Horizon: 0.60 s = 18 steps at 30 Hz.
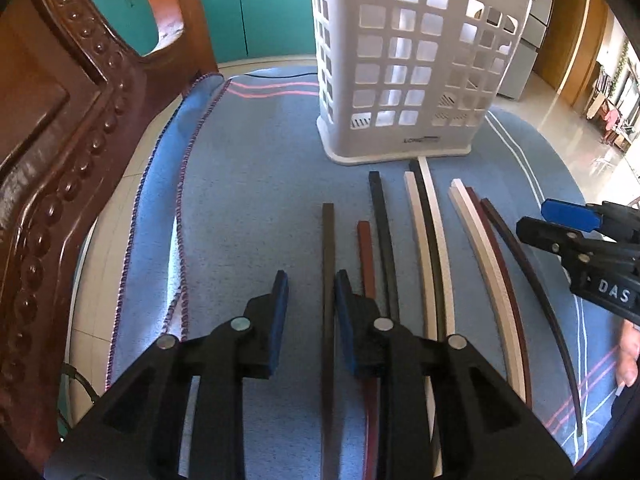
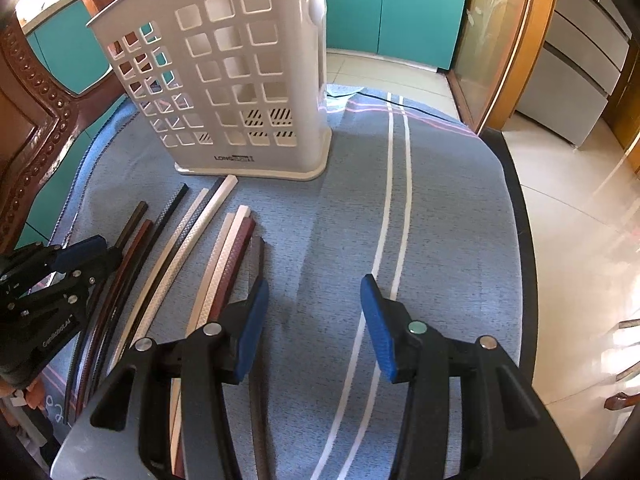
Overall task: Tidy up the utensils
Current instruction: 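Close the left tool on a dark brown chopstick while the right tool grasps another dark chopstick, then lift both held chopsticks into the white basket and open both tools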
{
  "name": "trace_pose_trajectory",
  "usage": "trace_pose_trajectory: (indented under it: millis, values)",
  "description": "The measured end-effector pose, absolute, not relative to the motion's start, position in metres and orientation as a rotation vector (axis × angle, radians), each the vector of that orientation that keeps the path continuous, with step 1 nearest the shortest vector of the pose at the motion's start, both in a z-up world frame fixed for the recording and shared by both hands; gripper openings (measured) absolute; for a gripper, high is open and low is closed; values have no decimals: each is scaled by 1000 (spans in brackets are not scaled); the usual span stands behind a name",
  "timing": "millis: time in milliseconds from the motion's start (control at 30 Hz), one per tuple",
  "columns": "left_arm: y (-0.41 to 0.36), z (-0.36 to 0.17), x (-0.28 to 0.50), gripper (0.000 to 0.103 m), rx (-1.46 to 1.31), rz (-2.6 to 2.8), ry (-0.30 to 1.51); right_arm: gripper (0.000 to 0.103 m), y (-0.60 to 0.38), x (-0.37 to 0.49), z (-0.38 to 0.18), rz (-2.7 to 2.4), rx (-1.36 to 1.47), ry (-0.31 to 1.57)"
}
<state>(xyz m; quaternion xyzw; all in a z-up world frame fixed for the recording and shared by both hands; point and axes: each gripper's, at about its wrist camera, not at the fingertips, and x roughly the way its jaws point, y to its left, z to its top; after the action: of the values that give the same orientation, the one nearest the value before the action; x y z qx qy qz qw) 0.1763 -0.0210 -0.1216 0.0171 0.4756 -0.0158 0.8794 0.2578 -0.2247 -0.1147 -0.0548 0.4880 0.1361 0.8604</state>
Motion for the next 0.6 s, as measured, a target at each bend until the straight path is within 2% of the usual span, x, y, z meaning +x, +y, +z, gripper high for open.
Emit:
trace_pose_trajectory:
  millis: [200,300,500,567,600]
  values:
    - [-20,-121,177,26,52,-7,981,47,-210,250,-120,337,-176,1034]
    - [-19,-122,184,31,63,4,978,36,-203,248,-123,312,-224,1022]
    - [-21,-122,201,33,85,20,974,34,-197,250,-123,302,-224,1021]
    - [-22,-122,203,26,79,4,976,26,-196,250,-123,318,-204,1023]
    - [-23,-122,202,18,73,-10,977,17,-196,250,-123,331,-196,1024]
